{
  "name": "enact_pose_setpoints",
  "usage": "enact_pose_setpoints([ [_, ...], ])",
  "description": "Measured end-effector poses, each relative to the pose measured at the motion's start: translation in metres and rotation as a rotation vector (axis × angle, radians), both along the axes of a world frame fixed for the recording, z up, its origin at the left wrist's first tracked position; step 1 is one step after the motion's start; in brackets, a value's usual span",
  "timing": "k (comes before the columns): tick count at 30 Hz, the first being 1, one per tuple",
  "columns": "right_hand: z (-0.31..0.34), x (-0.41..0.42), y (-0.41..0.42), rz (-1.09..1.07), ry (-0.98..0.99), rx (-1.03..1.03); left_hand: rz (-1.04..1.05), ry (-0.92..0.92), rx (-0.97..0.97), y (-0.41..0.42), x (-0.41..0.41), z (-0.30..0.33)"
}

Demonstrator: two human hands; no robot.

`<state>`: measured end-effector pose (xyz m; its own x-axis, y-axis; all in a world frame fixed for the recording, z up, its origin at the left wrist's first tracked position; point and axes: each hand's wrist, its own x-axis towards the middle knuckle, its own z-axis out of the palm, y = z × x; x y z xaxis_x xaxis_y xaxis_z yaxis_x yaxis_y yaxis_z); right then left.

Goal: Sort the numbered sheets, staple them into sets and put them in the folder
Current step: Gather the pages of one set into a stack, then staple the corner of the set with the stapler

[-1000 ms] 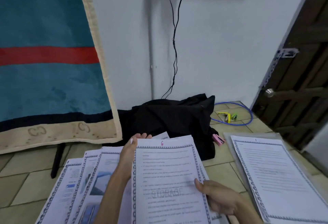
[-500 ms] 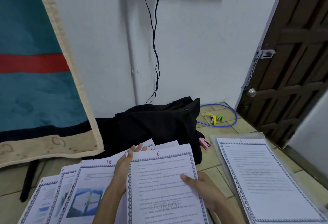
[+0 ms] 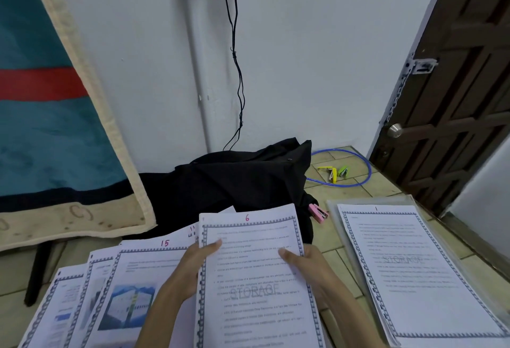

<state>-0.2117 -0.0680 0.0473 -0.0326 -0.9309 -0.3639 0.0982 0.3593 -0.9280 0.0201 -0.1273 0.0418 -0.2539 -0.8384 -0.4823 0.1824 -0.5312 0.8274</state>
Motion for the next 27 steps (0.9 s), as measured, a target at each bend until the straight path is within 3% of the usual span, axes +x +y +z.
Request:
enact_pose_setpoints([
  [7,0.0,0.001,-0.005,-0.001,-0.007,0.006,-0.041,-0.012,0.095,-0.005,-0.002,-0.003],
  [14,0.001,-0.001,-0.008,0.089,0.072,0.071,-0.089,-0.243,0.027,-0.012,0.0,-0.009],
  [17,0.007,-0.016,-0.03,0.109,0.515,-0.047,-0.097,-0.243,0.004,-0.016,0.001,-0.01],
  [19,0.01,-0.03,-0.059,-0.171,0.909,-0.143,-0.114,-0.234,-0.02,-0.016,0.0,-0.008],
  [21,0.01,-0.045,-0.089,-0.324,1.112,-0.137,-0.126,-0.24,-0.035,-0.015,0.0,-0.006],
  [27,-0.013,-0.069,-0.122,0.079,1.395,0.135,-0.129,-0.251,-0.069,-0.013,0.001,-0.001],
])
